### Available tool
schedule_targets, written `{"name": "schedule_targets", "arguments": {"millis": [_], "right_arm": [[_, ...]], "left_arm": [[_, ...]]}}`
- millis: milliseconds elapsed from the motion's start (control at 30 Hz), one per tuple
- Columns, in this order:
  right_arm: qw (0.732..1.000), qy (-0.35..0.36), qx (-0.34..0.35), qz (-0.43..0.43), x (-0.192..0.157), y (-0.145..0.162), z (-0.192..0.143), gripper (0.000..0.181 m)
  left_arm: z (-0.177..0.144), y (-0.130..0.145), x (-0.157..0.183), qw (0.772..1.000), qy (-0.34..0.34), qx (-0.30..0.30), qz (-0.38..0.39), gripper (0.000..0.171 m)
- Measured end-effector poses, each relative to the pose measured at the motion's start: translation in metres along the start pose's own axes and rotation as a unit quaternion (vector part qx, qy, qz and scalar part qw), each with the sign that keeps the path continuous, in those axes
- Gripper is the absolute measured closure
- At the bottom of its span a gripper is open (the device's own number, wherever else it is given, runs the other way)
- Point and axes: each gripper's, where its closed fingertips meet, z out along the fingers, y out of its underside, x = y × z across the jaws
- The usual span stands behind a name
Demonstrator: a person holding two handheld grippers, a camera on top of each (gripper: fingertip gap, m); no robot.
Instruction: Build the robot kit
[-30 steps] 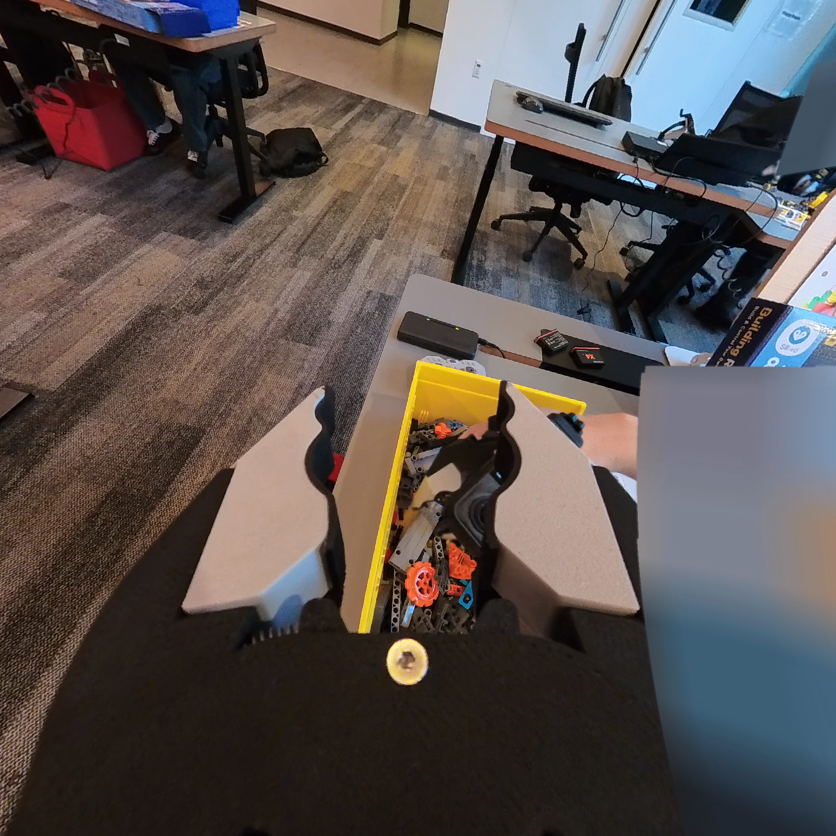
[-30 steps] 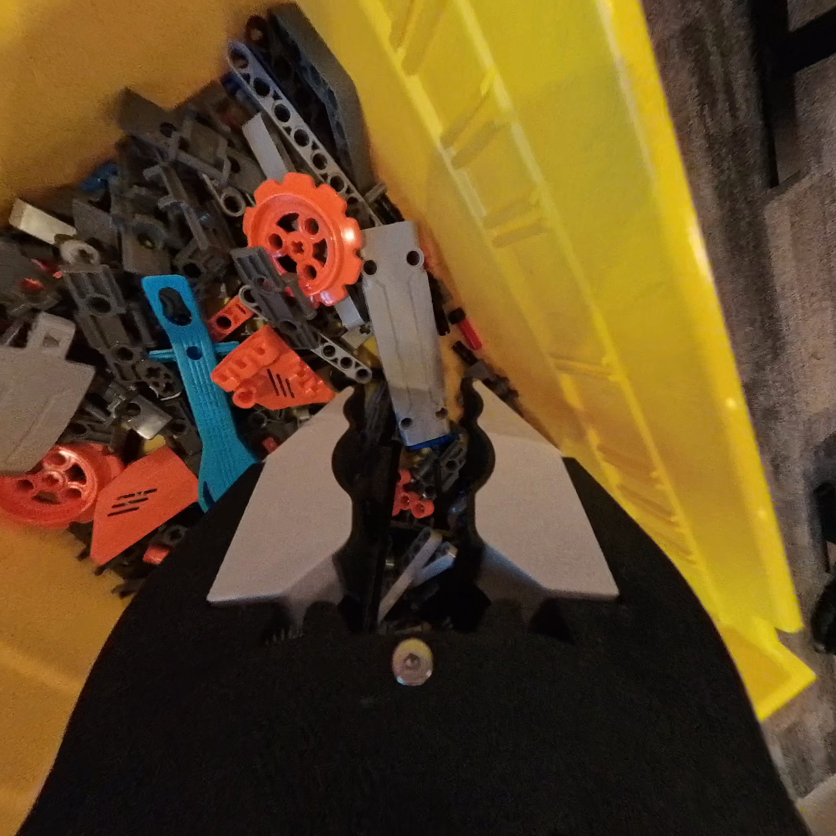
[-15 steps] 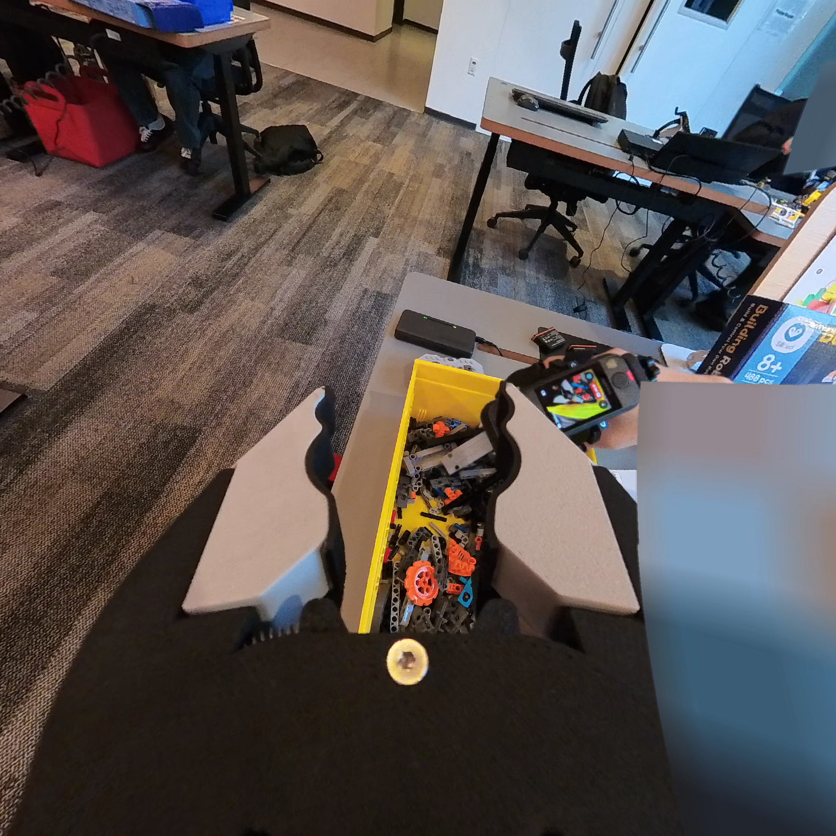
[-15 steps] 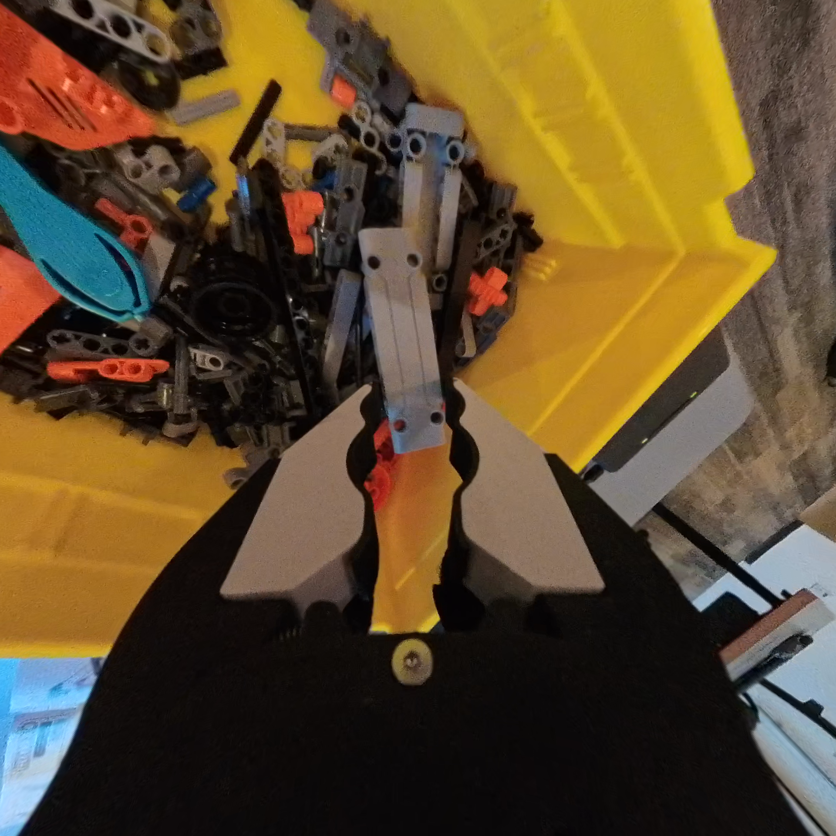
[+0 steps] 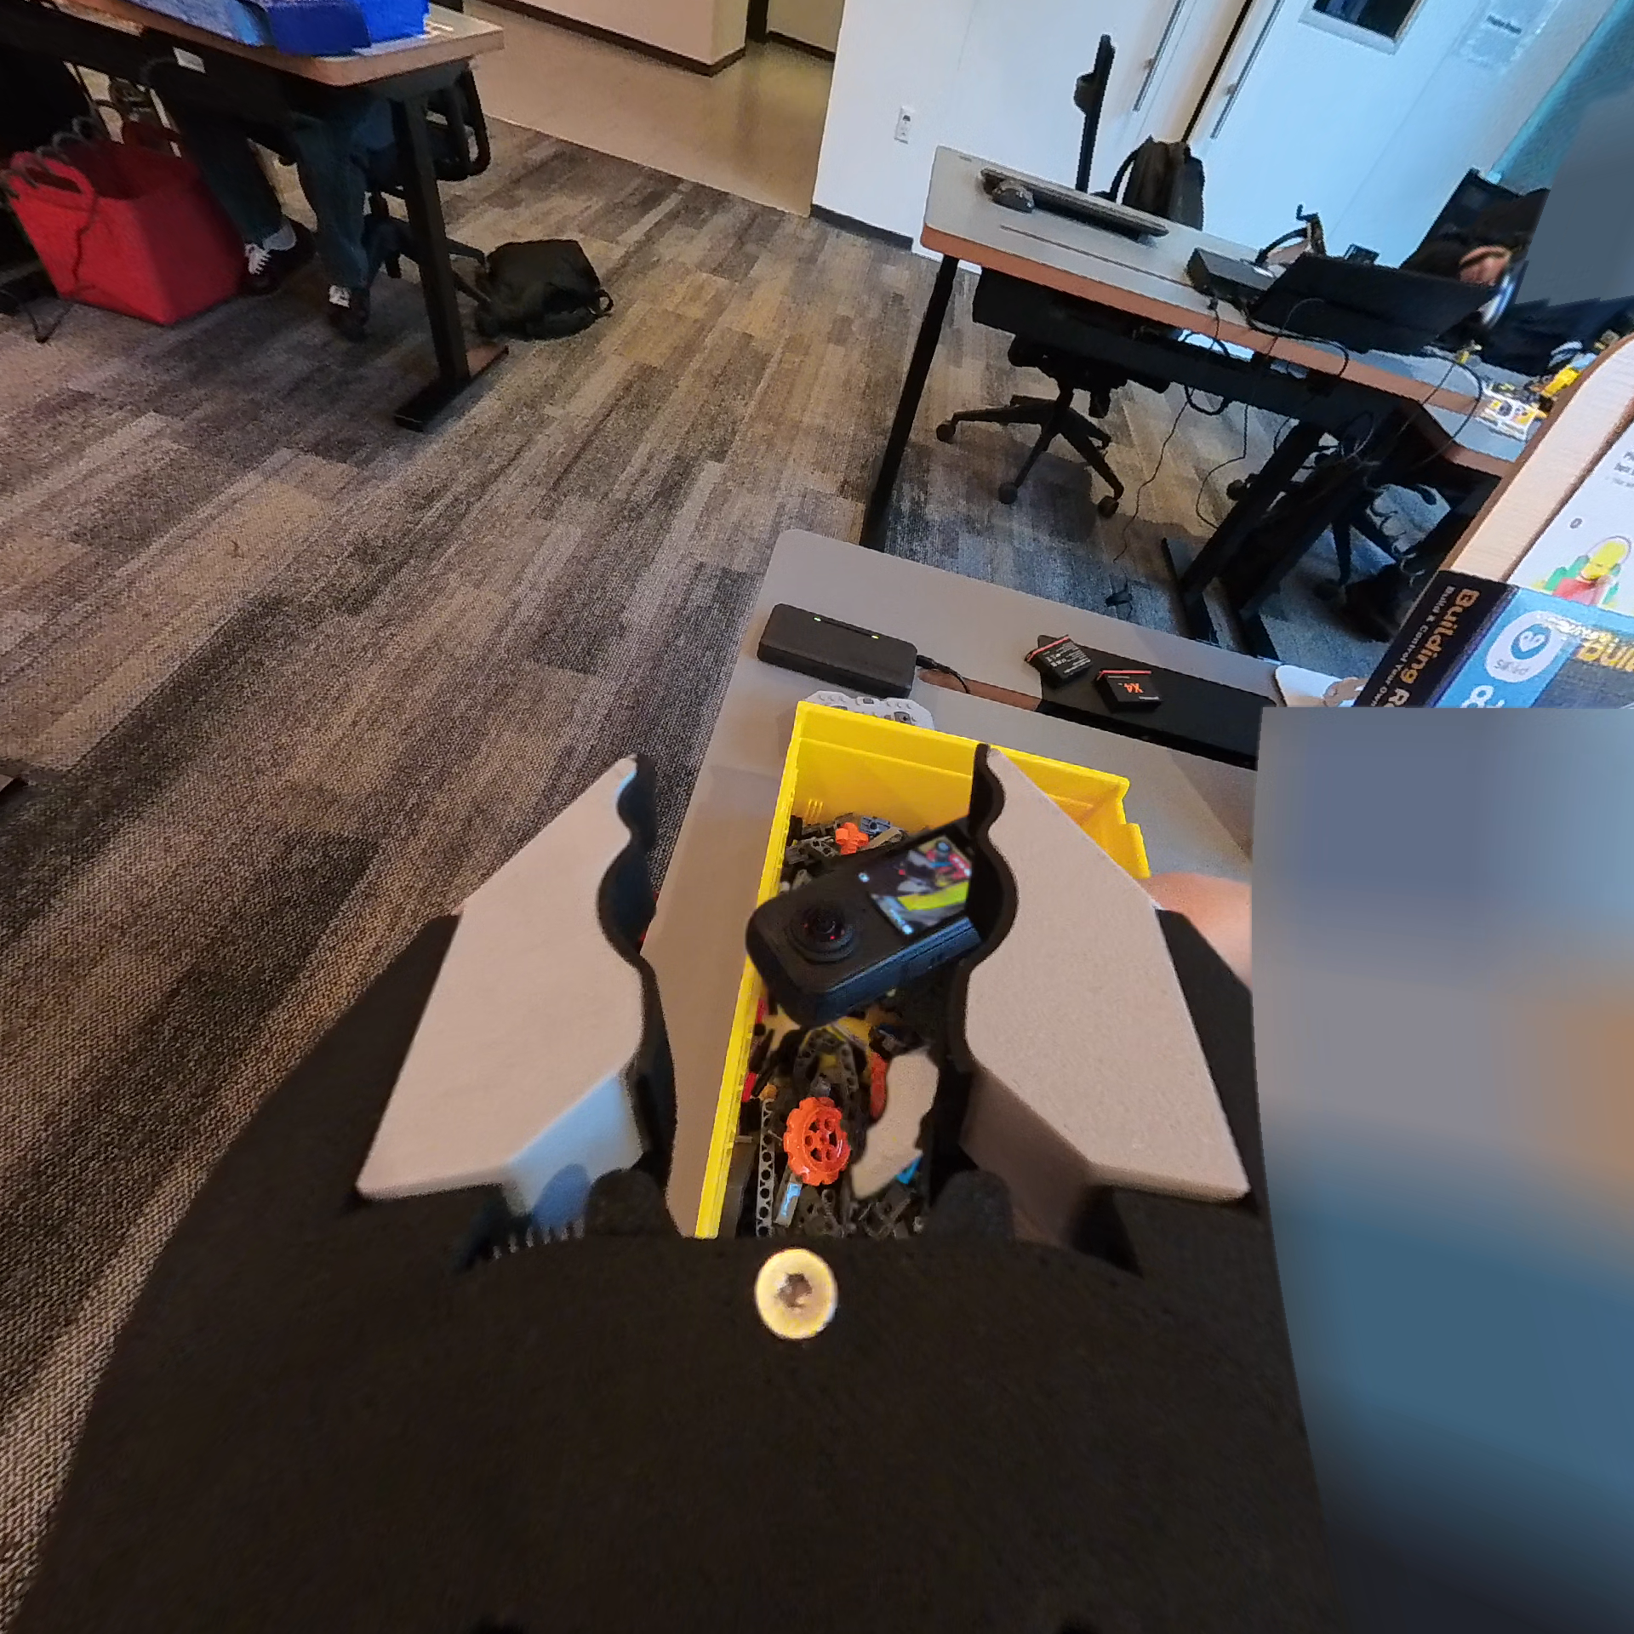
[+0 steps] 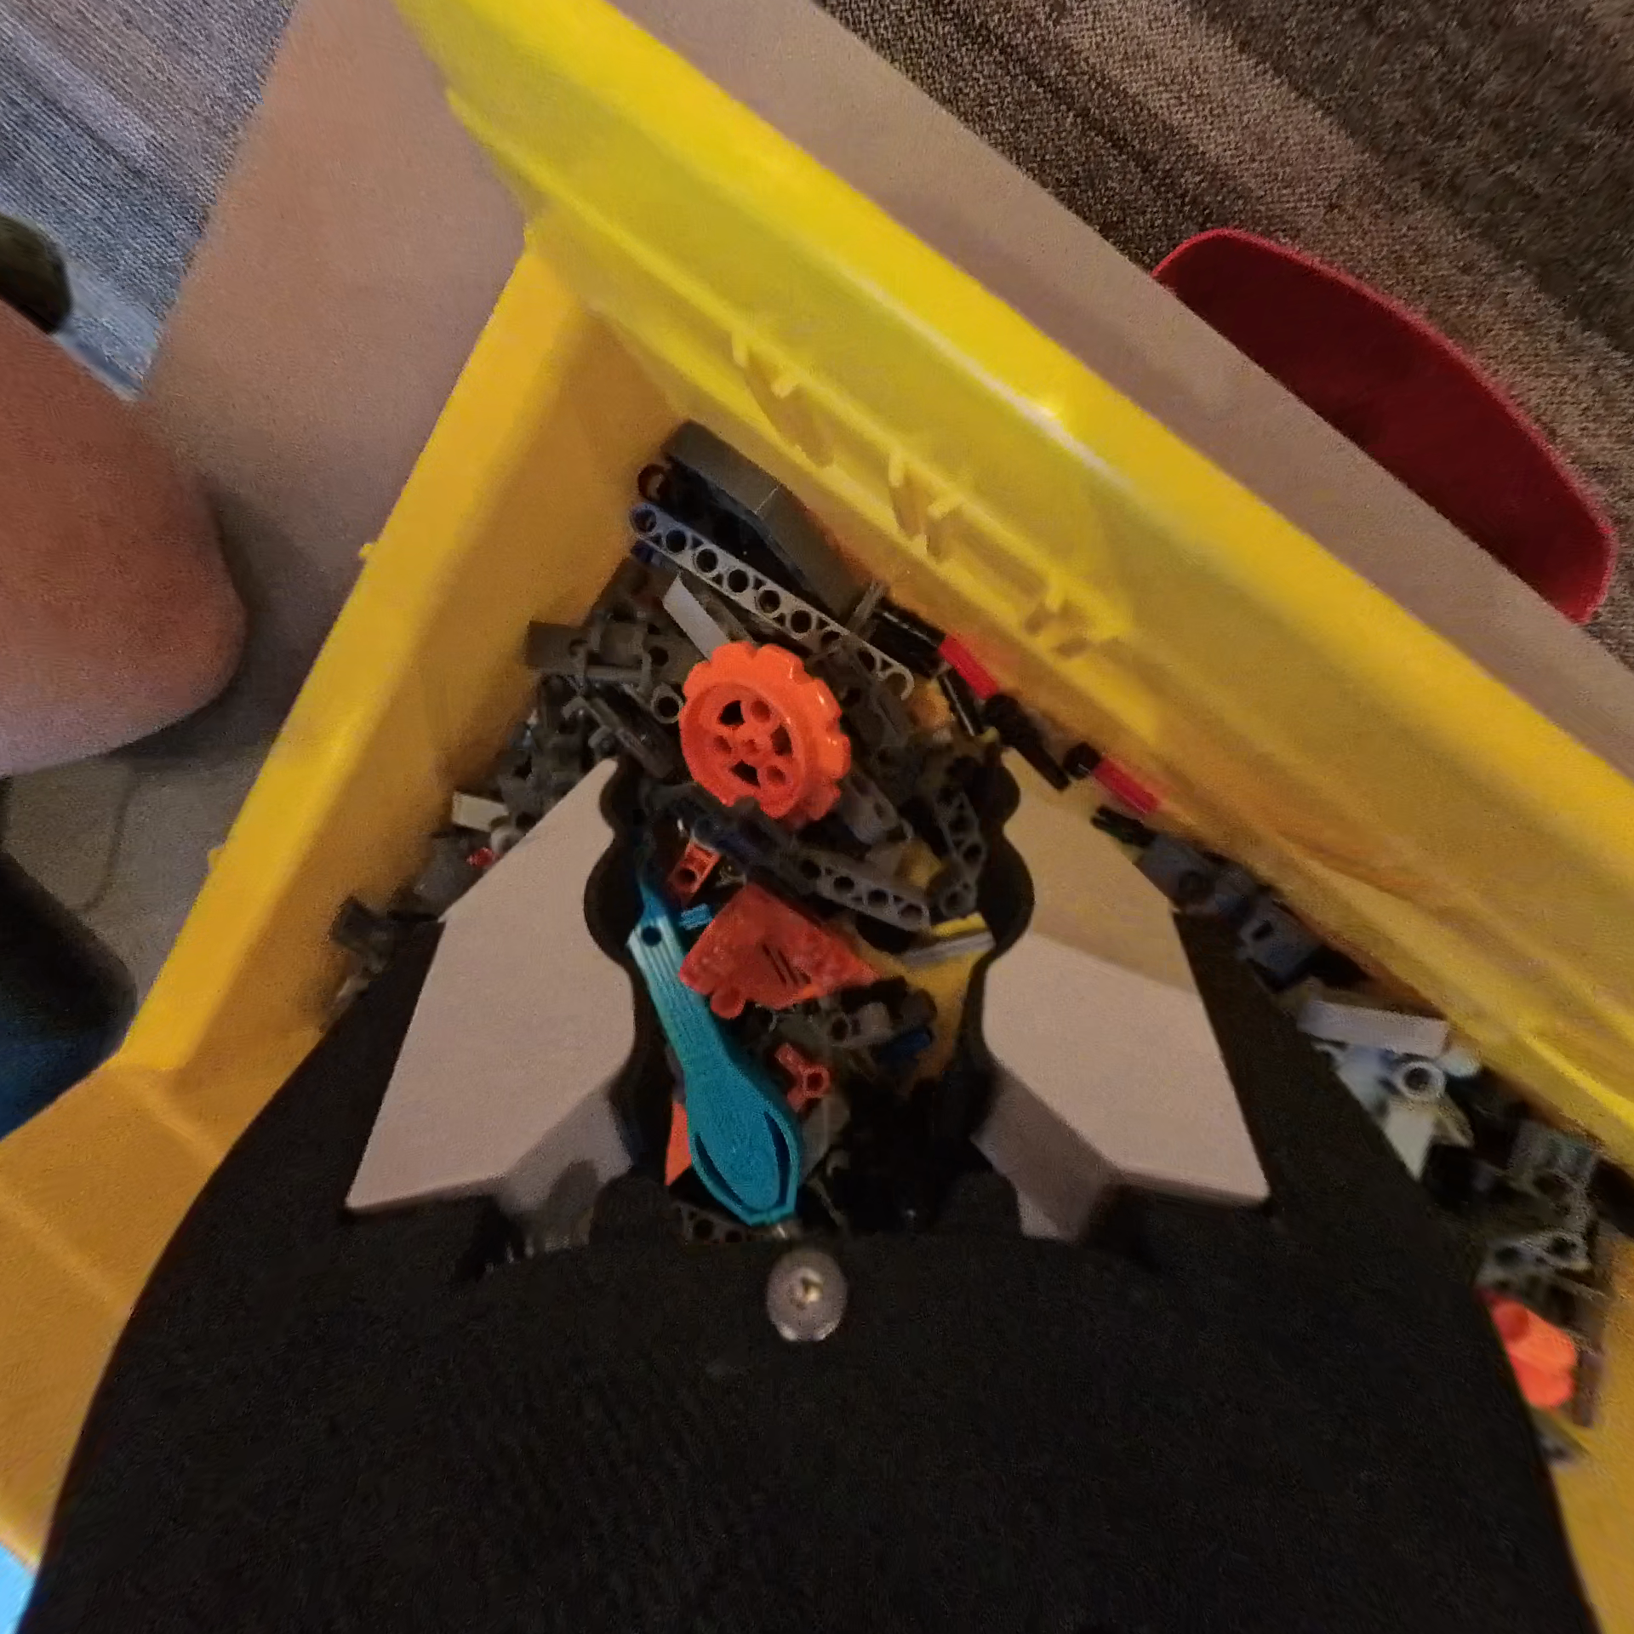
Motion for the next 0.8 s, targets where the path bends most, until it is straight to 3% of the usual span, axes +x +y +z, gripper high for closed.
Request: {"name": "schedule_targets", "arguments": {"millis": [67,133,300,500,667,700,733,800], "right_arm": [[1.0,0.01,-0.001,-0.005,0.0,-0.001,0.003,0.135],[0.999,0.027,-0.019,-0.026,0.001,0.005,0.001,0.151],[0.994,0.078,-0.06,-0.048,0.009,0.029,-0.02,0.164],[0.984,0.163,-0.071,-0.008,0.044,0.057,-0.074,0.166],[0.975,0.192,-0.099,0.055,0.06,0.082,-0.103,0.166],[0.973,0.191,-0.109,0.066,0.061,0.087,-0.103,0.163],[0.974,0.19,-0.104,0.065,0.062,0.086,-0.102,0.148],[0.978,0.193,-0.066,0.045,0.061,0.069,-0.097,0.137]], "left_arm": [[0.0,0.0,0.0,1.0,0.002,0.0,-0.001,0.103],[-0.001,0.001,0.0,1.0,0.003,-0.001,-0.001,0.103],[-0.003,-0.001,0.001,1.0,0.008,0.006,0.0,0.103],[-0.003,-0.001,0.001,1.0,0.007,0.005,-0.001,0.104],[-0.002,0.0,0.001,1.0,0.005,0.003,0.0,0.104],[-0.002,0.0,0.001,1.0,0.005,0.003,0.0,0.104],[-0.002,0.0,0.002,1.0,0.005,0.003,0.0,0.103],[-0.002,0.0,0.002,1.0,0.005,0.002,0.002,0.103]]}}
